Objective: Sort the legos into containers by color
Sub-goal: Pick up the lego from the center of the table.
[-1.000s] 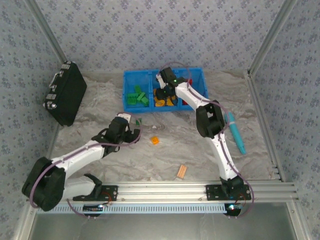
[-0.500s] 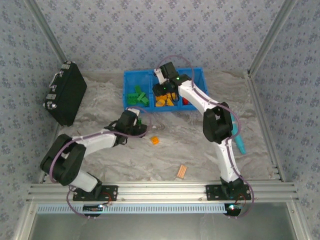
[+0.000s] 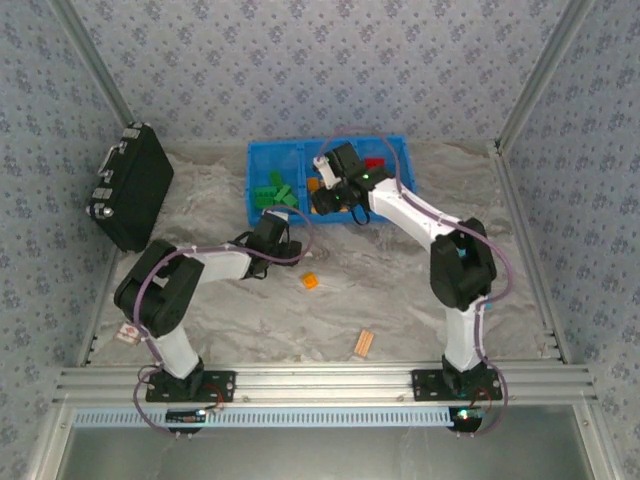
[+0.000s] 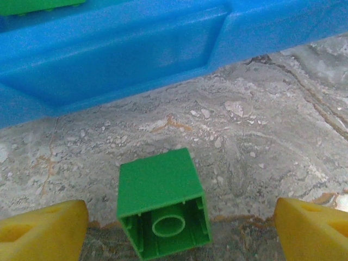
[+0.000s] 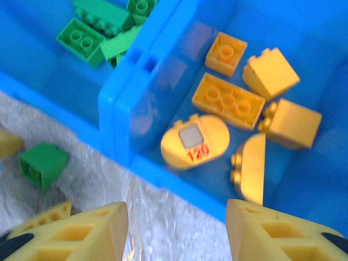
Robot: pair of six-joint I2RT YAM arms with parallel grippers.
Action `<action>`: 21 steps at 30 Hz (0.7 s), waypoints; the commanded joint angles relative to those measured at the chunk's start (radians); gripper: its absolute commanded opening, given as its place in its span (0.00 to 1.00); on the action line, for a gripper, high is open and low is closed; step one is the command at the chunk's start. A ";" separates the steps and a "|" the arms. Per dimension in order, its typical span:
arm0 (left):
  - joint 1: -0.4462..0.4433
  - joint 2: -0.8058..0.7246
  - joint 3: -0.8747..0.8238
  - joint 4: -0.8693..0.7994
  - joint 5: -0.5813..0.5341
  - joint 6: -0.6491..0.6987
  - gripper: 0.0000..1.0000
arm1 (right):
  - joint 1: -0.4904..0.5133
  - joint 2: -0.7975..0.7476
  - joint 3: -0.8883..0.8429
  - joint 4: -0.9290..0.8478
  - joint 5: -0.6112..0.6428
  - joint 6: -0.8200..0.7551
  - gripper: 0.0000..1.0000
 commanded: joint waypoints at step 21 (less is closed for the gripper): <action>0.001 0.100 0.054 0.016 0.014 -0.020 0.51 | 0.100 -0.405 -0.560 0.038 0.056 0.182 0.55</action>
